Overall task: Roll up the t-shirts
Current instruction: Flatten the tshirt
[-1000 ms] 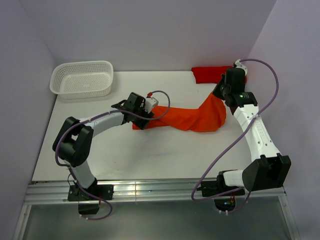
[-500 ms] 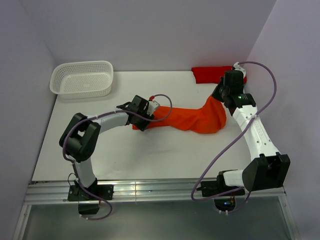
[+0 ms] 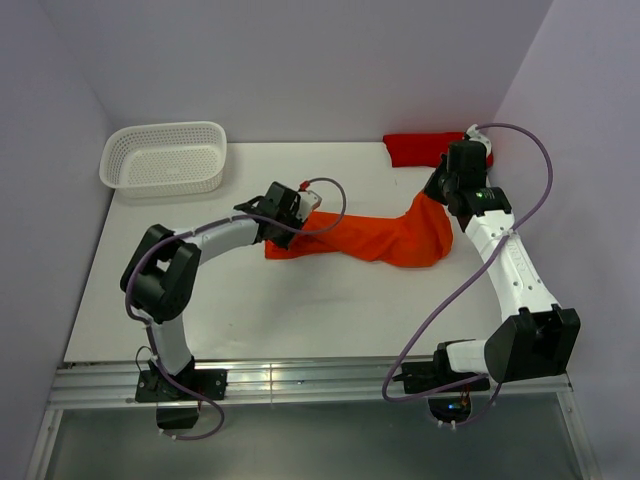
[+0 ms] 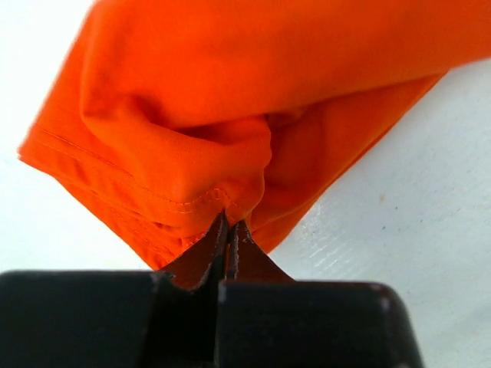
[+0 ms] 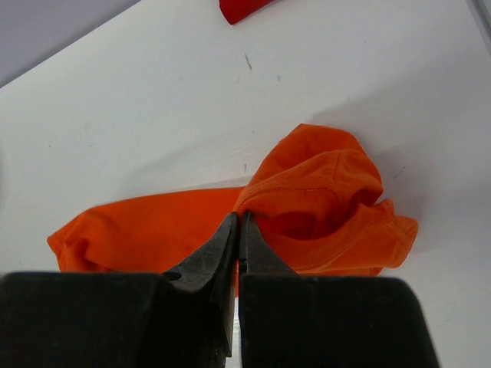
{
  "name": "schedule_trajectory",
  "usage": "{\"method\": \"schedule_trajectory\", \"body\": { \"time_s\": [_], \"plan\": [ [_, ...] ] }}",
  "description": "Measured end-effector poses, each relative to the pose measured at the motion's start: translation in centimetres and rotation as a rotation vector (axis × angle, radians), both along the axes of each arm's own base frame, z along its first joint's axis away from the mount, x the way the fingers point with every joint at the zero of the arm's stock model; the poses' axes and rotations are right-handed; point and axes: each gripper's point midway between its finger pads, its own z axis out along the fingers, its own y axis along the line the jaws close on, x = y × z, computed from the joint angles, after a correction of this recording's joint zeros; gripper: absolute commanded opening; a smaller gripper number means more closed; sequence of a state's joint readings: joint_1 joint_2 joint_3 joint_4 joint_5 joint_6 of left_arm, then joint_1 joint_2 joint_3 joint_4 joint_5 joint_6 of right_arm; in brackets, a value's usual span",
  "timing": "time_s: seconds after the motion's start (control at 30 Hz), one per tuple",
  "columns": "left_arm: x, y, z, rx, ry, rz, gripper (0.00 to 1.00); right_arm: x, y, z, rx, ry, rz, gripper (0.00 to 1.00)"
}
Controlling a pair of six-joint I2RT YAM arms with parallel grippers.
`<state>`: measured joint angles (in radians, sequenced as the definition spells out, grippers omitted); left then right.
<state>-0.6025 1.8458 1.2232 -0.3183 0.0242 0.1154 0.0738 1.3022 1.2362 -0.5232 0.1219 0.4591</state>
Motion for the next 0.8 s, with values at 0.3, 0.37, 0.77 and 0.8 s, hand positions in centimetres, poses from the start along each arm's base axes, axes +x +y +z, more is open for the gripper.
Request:
{"method": "schedule_trajectory", "body": {
  "time_s": [0.3, 0.37, 0.77, 0.8],
  "plan": [
    [2.9, 2.0, 5.7, -0.055, -0.086, 0.08, 0.0, 0.0, 0.0, 1.2, -0.003, -0.013, 0.001, 0.0],
    [3.7, 3.2, 7.6, -0.073, -0.119, 0.11, 0.0, 0.1, 0.0, 1.9, -0.002, -0.028, 0.002, 0.0],
    [4.9, 11.8, 14.9, -0.146, -0.213, 0.284, 0.0, -2.1, -0.5, 9.5, 0.001, -0.198, -0.013, 0.0],
    [4.8, 12.4, 15.5, -0.151, -0.218, 0.294, 0.0, -2.4, -0.6, 10.4, 0.001, -0.217, -0.015, 0.0]
  ]
}}
